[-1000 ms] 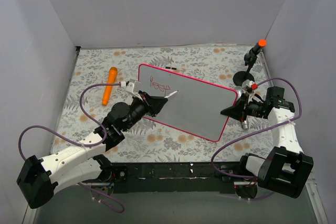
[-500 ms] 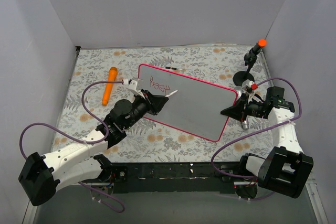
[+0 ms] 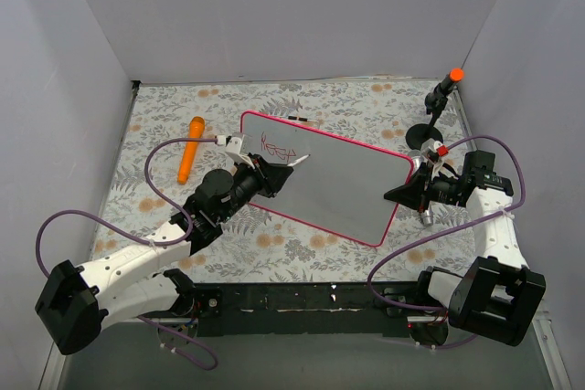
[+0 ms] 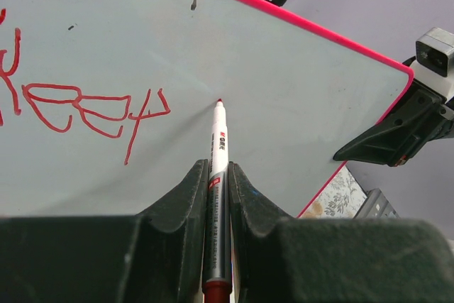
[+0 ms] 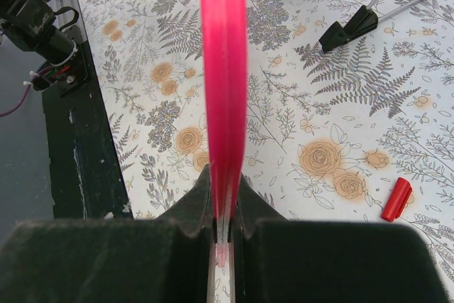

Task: Write a sentence on the whiteboard

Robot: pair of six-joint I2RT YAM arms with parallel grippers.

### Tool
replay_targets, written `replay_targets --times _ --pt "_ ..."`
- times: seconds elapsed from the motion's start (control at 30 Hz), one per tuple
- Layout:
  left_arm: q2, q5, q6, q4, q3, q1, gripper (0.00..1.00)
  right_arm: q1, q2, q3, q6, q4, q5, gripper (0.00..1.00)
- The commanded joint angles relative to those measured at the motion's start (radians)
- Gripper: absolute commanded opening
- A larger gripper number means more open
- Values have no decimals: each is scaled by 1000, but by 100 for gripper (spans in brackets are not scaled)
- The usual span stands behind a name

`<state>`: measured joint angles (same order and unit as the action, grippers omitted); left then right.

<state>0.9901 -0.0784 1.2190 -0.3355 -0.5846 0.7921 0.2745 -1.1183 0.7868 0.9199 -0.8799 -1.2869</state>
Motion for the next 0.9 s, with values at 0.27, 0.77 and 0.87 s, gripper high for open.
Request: replay_targets --times 0.27,0.77,0.87 --pt "-1 12 -18 1 -14 -30 0 -3 23 2 54 41 98 1" --pt "-19 45 -3 41 26 -33 0 -3 22 2 56 41 98 1" --pt "-30 48 -4 52 34 -33 0 -3 25 2 56 41 98 1"
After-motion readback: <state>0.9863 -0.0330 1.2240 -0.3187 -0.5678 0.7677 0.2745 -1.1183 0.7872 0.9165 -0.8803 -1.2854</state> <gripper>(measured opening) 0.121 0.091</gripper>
